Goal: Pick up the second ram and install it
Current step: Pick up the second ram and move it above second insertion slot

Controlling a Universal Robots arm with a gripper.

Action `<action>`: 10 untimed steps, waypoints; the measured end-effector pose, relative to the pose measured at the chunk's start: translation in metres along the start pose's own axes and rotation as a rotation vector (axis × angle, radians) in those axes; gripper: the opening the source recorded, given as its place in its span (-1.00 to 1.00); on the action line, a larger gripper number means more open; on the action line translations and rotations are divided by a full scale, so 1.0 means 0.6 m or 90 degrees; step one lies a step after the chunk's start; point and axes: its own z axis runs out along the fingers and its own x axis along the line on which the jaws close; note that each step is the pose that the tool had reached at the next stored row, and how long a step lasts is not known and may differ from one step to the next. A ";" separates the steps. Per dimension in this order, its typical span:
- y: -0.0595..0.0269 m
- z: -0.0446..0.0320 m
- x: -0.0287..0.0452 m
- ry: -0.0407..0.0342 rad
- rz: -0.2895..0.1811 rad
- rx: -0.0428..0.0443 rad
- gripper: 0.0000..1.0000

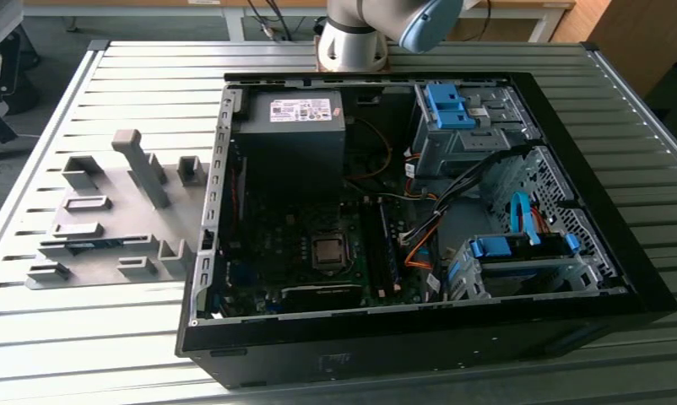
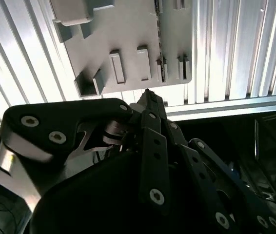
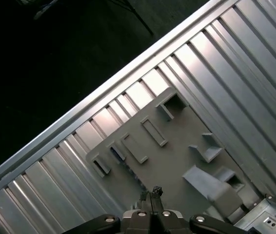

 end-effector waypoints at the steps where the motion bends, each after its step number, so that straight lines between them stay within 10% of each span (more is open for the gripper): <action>1: 0.000 0.000 0.000 0.0005 -0.011 -0.0002 -0.79; 10: 0.000 0.005 0.000 0.0051 -0.116 -0.0026 -0.79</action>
